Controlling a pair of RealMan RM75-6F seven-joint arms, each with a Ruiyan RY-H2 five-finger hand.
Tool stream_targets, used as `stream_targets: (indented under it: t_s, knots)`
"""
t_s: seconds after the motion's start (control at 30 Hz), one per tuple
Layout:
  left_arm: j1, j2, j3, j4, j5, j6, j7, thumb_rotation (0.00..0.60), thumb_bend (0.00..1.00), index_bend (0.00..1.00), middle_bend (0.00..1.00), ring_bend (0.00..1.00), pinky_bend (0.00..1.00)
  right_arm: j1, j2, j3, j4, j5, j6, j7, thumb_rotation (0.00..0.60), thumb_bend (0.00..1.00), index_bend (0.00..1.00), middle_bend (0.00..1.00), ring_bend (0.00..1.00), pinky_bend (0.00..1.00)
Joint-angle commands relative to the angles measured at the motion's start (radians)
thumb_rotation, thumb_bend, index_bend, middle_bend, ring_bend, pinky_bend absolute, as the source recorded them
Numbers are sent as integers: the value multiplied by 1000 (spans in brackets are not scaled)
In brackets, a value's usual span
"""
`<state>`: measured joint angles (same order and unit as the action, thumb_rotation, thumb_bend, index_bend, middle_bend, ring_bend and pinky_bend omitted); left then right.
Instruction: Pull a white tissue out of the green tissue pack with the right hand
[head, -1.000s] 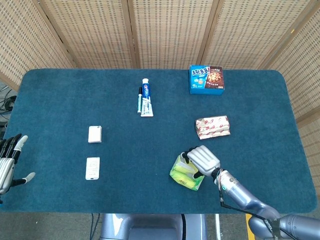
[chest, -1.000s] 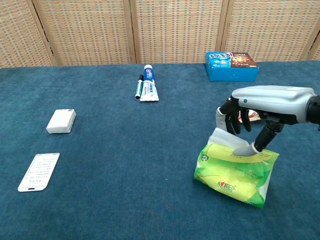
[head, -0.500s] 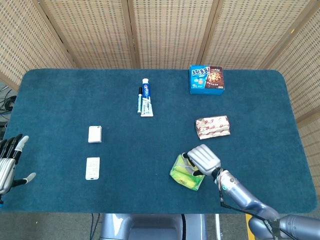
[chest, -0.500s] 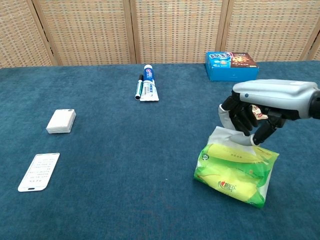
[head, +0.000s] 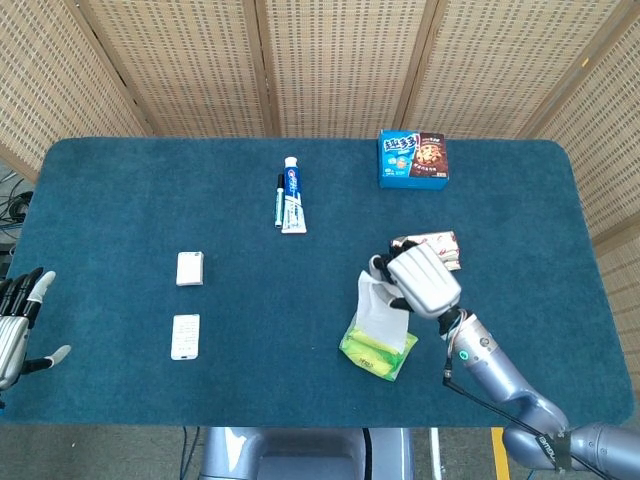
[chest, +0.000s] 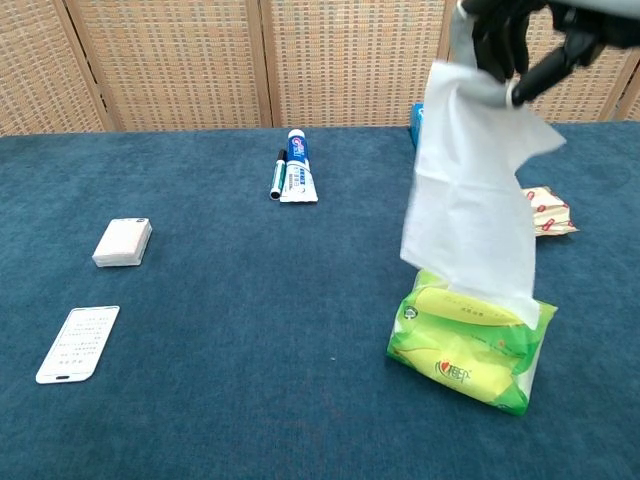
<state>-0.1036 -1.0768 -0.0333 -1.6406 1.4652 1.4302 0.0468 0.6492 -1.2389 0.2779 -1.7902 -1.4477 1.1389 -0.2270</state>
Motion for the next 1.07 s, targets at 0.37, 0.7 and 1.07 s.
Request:
stream_targets:
  t_s: [0.37,0.7,1.07]
  knots:
    - [-4,6,-3,-1,-9,-8,-14,600,18,0,0,0,0,156,-99,245,125,343,-37,120,600,640,667,687,615,562]
    - [-30,12,-24,18,-72,-75,-46,600,19,0,0,0,0,284,-381,255,503,601,-191,263,600,620,667,687,615,562]
    - [-49,16,-39,28,-120,-118,-59,600,21,0,0,0,0,346,-545,279,813,674,-352,424,600,620,667,687,615,563]
